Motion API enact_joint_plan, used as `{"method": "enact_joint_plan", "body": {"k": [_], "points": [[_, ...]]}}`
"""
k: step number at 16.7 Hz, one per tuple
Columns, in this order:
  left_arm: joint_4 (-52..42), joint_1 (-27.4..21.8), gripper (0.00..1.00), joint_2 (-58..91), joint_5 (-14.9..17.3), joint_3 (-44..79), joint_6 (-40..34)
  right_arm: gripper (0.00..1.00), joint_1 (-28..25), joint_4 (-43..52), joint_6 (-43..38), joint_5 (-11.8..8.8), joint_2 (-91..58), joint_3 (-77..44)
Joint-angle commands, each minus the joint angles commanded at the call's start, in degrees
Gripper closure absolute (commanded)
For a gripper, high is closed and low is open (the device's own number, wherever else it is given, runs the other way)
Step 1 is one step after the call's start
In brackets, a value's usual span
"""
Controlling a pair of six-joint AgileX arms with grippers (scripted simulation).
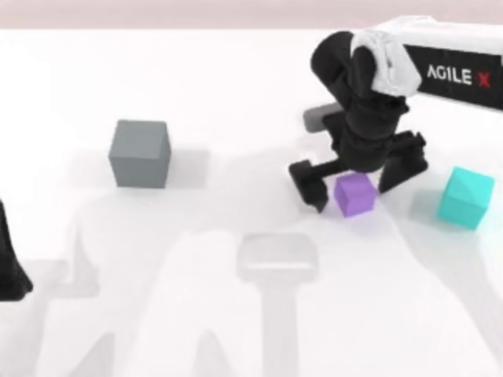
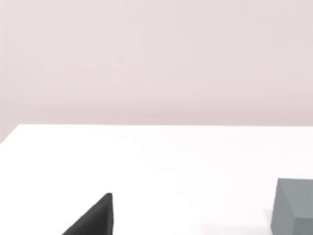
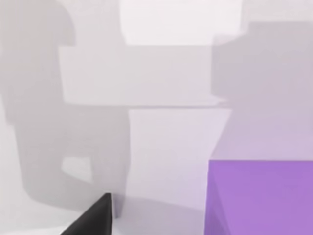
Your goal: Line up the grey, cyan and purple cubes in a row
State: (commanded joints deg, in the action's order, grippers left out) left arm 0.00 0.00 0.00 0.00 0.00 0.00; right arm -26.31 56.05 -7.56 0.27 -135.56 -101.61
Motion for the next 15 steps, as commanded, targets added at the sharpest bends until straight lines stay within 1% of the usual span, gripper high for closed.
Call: {"method": "enact_joint_plan", "body": {"k": [3,15], "points": [[0.0,0.0,0.0,0.0,0.0,0.0,0.0,0.0,0.0,0.0,0.0,0.0,0.0,0.0],[0.0,0.0,0.0,0.0,0.0,0.0,0.0,0.9,0.0,0.0,0.0,0.0,0.0,0.0]]}}
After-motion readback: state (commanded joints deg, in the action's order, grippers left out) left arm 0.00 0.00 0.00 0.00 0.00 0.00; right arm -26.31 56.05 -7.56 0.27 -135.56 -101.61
